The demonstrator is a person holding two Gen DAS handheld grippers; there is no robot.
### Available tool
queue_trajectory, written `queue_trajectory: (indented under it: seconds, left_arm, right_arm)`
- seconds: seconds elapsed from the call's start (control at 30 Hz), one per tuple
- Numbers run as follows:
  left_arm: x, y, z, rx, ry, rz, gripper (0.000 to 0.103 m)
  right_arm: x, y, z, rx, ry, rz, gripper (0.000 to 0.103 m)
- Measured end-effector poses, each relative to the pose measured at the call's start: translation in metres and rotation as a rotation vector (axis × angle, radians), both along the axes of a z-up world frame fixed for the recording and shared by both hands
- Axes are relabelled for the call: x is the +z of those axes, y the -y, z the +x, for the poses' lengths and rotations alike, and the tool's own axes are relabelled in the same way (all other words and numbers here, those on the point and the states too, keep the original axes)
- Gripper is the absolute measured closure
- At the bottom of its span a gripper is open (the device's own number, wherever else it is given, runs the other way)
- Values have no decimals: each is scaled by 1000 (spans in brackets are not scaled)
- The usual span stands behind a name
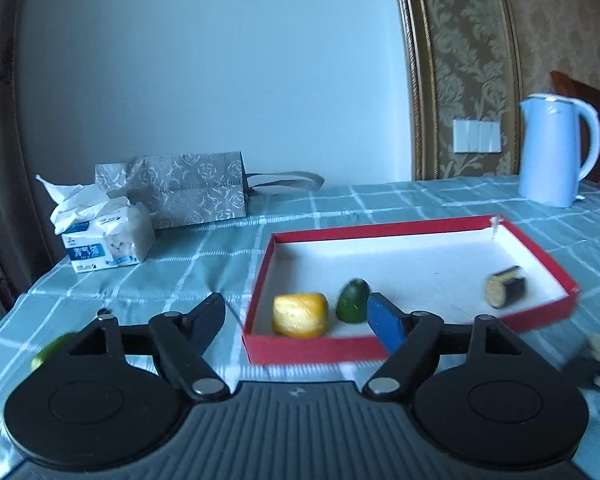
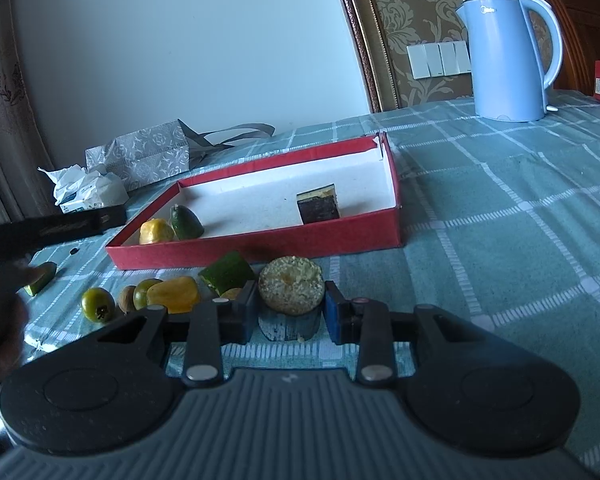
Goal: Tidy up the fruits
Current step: 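Carry the eggplant chunk into the tray and open the right gripper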
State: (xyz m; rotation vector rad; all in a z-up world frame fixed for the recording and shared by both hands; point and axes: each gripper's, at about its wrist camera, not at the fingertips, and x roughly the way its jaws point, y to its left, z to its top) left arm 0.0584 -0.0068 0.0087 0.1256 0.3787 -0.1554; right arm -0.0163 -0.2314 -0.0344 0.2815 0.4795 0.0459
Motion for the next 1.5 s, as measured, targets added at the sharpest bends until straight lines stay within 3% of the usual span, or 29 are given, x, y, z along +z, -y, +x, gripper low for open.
queue_trajectory:
  seconds: [0.23,0.47,0.63,0.73,0.9,1.3,1.5]
  left_arm:
    - [-19,-3,-37,-18,-85,-11,25]
    - [-45,-14,-37,-7,-199,-45,25]
    - [-47,-23,-32,2,-240,-104,24]
    - [-47,-23,-31,7,-248,-106,23]
    - [-47,-21,-31,8,-250,-98,22]
    - [-47,-19,-22,49,-261,-86,14]
    - [-48,-17,-21,54,-264,-74,13]
  right_arm:
    - [0,0,1,-7,-4,-3,71]
    - [0,-3,0,-9,-4,-21,71]
    - [8,-18,4,11,16,-137,71]
    - [26,-17,14,31,42,-140,71]
    - [52,-28,44,16,116,-269,71]
    - [24,-43,129,11,-32,-355,72]
    - [21,-50,147,10,-49,-380,71]
